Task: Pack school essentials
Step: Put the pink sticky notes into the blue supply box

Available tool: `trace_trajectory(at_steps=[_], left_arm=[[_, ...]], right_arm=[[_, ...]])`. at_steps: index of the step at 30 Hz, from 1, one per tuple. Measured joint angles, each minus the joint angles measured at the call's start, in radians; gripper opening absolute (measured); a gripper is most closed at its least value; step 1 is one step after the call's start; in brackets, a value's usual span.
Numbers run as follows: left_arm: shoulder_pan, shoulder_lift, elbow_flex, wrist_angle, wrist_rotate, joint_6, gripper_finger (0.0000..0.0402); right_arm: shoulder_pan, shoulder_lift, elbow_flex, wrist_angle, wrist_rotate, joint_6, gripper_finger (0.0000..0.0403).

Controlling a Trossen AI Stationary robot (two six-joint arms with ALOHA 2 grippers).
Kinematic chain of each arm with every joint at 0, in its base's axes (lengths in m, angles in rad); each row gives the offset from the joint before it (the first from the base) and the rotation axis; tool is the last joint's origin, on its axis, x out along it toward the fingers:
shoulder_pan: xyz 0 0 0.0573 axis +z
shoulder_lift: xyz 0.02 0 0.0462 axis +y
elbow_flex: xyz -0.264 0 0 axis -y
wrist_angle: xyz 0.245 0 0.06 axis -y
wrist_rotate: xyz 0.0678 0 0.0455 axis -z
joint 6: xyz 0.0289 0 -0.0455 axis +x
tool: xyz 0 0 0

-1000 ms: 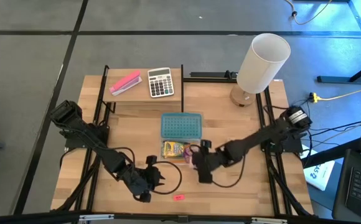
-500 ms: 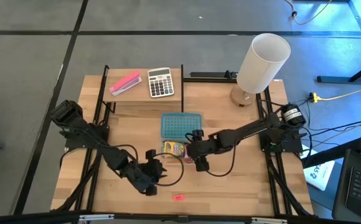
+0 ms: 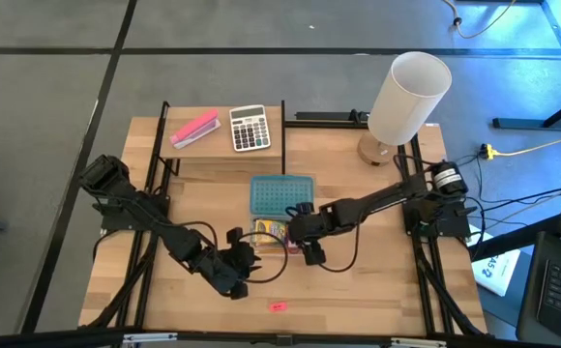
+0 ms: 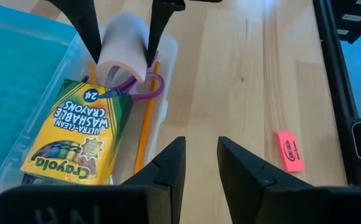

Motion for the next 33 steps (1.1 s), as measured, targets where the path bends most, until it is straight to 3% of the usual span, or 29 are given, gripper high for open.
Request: trace_trajectory(at_steps=[12,33], left_arm=[[0.0,0.0,0.0,0.001,0.0,0.003,0.0085],[0.0,0.0,0.0,0.002,0.0,0.003,0.0085]], right_arm=[[0.0,0.012,0.0,-0.001,-0.005,-0.043,0.0267],[-0.003,0.012,0.0,-0.01,-0.012,0.038,0.0267]])
